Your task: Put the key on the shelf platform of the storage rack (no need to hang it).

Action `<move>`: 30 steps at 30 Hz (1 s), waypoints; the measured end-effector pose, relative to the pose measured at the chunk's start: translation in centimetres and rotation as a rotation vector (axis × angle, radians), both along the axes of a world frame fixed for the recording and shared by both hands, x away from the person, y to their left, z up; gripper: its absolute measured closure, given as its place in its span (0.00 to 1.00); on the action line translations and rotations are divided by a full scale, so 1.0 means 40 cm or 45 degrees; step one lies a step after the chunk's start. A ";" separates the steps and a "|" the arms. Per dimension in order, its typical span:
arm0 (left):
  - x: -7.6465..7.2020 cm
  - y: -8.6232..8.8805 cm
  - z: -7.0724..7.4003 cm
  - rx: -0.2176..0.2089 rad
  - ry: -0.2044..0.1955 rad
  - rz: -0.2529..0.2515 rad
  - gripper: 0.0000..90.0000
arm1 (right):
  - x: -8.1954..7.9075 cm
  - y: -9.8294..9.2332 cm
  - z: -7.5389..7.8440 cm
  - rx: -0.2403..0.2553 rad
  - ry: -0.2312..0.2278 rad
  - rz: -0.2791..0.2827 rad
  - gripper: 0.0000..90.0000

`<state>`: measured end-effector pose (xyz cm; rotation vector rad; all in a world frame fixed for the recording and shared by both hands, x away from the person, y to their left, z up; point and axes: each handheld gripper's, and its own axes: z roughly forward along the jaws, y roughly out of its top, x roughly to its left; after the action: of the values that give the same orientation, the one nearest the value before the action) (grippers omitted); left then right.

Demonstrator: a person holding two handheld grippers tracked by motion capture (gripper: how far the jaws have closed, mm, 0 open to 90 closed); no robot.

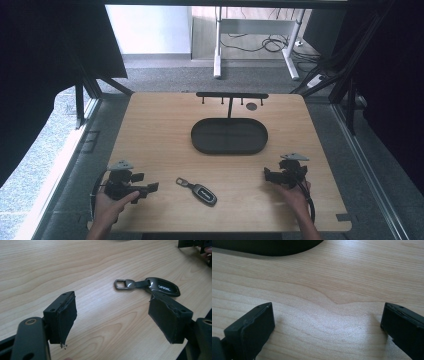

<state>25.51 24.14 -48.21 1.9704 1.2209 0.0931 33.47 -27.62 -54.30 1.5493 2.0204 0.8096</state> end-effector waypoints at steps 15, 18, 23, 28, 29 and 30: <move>-0.002 0.005 -0.002 0.011 0.000 0.017 0.26 | -0.047 -0.025 0.050 0.061 0.013 0.061 0.16; 0.000 0.000 -0.005 0.014 0.003 0.008 0.26 | -0.059 -0.034 0.065 0.072 -0.009 0.063 0.17; 0.000 0.001 -0.004 0.012 0.004 0.007 0.26 | -0.067 -0.027 0.079 0.089 -0.022 0.103 0.24; -0.002 0.004 0.001 0.011 -0.004 0.013 0.26 | -0.074 0.007 0.084 0.072 -0.006 0.196 0.28; -0.003 0.004 0.001 0.012 -0.002 0.013 0.26 | -0.077 0.013 0.089 0.069 -0.010 0.215 0.27; -0.004 0.005 0.003 0.013 -0.003 0.016 0.26 | -0.079 0.019 0.092 0.054 -0.017 0.239 0.27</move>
<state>25.35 24.35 -48.09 1.9712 1.2335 0.1085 30.31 -26.88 -50.63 1.3871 2.1758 0.9368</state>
